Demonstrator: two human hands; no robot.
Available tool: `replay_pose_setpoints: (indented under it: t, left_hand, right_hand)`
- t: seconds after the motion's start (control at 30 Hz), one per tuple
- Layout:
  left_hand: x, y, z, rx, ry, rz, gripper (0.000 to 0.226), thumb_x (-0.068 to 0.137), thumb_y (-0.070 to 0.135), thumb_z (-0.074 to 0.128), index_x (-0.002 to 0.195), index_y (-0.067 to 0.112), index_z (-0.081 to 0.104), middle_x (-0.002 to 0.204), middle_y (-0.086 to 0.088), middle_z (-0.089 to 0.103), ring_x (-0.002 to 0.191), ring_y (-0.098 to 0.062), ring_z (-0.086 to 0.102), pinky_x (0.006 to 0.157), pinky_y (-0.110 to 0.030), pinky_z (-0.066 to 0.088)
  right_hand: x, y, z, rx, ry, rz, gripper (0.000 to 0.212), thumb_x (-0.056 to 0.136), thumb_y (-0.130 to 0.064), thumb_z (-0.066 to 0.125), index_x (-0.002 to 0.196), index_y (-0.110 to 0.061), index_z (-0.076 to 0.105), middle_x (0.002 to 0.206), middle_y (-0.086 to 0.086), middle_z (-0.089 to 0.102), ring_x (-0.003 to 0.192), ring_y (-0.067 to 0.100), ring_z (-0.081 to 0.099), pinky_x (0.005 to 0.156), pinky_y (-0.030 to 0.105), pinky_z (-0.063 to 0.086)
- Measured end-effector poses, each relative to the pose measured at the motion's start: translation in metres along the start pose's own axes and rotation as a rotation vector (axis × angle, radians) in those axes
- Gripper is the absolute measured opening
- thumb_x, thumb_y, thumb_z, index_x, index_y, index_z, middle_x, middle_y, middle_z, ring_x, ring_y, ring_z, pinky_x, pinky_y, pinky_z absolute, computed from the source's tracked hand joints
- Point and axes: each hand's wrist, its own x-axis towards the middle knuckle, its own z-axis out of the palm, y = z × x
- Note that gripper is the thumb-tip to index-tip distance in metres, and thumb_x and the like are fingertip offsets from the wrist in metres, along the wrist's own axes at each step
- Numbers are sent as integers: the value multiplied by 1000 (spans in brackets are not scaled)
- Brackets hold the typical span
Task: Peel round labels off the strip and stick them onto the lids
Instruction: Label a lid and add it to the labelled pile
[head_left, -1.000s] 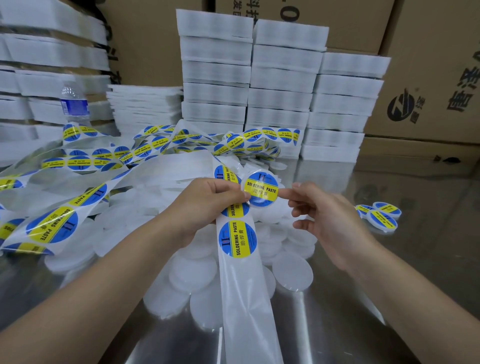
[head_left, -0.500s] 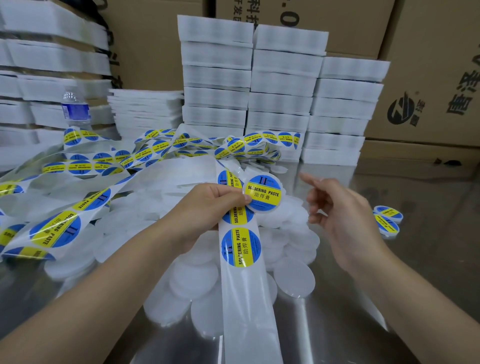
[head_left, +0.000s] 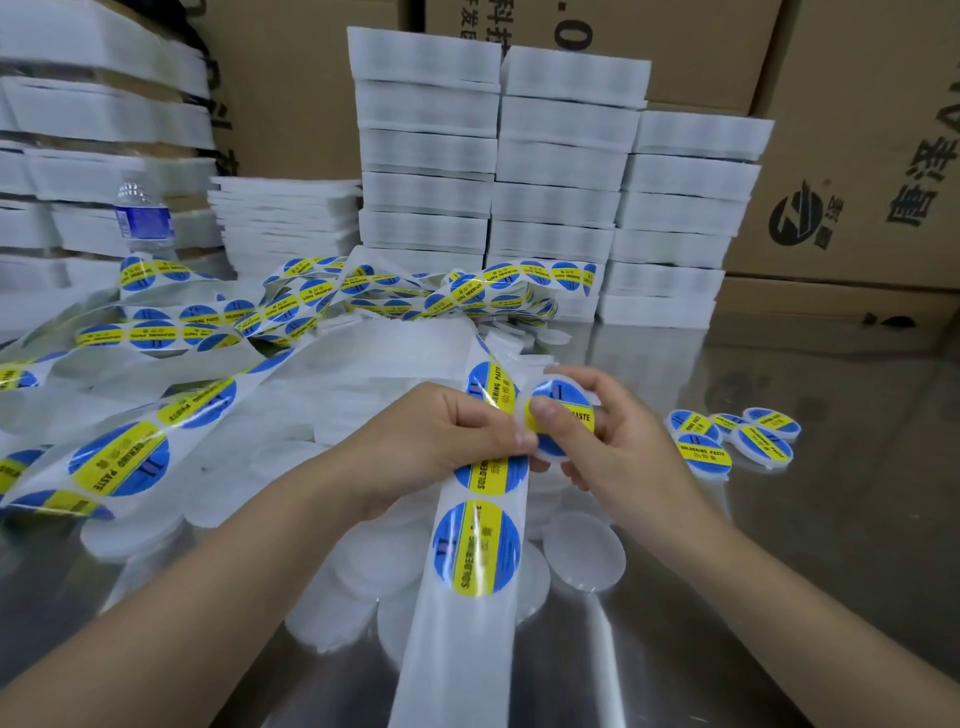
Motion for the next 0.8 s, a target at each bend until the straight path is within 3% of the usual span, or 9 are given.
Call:
replay_pose_setpoints:
  t: [0.13,0.3,0.43,0.67,0.8]
  left_hand:
    - [-1,-1,3,18,-60,-4,24,59,39,74,77,24,80,85,0,76,83,-7,71,72,-12,51]
    - [0,-1,2,103,-48,0,24,57,44,73,73,27,79,84,3,76,79,-3,69,71,-11,49]
    - [0,-1,3,126,-33,11,23,62,42,72,72,23,79,81,4,76,73,0,68,68,-9,49]
    - [0,-2,2,166,-9,3,25,62,45,72,73,24,79,81,3,76,72,0,66,71,-10,50]
    - [0,-2,2,149,2,-5,26,66,42,71,75,19,79,82,2,76,72,-3,67,70,-12,51]
  right_hand:
    - [1,5,-1,-59,29,-43,46,53,-61,64,88,-32,63,70,-11,69,60,1,61,58,18,49]
    - [0,6,-3,-189,96,-73,50,50,-70,64,79,-29,64,69,-4,68,58,8,59,56,29,49]
    - [2,6,-4,-276,151,-96,41,63,-61,67,75,-22,66,64,-1,63,52,6,49,53,28,42]
    - [2,3,-6,-292,156,-85,50,64,-66,52,75,-20,69,64,2,67,59,17,57,57,32,43]
    - [4,4,-10,-309,180,-67,48,71,-64,50,71,-20,68,45,-6,54,42,8,43,48,27,34]
